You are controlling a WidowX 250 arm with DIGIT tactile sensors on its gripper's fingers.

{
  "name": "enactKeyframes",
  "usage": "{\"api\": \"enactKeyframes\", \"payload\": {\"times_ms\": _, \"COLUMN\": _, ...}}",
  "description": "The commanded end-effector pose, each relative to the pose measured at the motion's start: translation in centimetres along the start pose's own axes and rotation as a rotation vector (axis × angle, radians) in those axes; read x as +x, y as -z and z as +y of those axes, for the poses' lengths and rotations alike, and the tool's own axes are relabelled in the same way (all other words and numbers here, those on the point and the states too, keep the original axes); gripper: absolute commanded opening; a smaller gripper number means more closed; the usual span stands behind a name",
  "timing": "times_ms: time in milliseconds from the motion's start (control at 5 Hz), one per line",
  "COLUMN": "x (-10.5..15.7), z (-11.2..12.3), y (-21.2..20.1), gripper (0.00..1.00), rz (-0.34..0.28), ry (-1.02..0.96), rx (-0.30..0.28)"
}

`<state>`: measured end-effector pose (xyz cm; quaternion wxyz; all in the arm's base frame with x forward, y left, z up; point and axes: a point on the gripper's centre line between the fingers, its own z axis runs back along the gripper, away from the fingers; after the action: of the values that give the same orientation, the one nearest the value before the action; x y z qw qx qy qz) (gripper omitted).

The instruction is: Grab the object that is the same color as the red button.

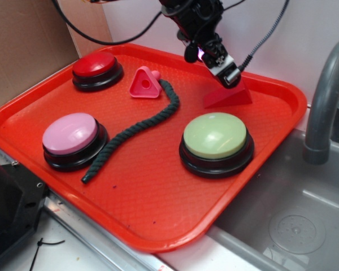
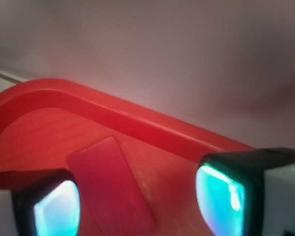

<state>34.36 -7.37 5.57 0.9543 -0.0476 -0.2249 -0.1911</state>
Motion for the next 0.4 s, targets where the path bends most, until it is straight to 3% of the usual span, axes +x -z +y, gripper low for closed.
{"api": "enactKeyframes", "payload": {"times_ms": 0, "x": 2.6, "z": -0.96, "y": 0.58, "gripper": 1.0, "rz": -0.088, "ry": 0.059, "rx": -0.119}}
{"api": "enactKeyframes", "payload": {"times_ms": 200, "x": 2.45, "z": -1.81, "y": 1.3, "gripper": 1.0, "rz": -0.076, "ry": 0.084, "rx": -0.133}}
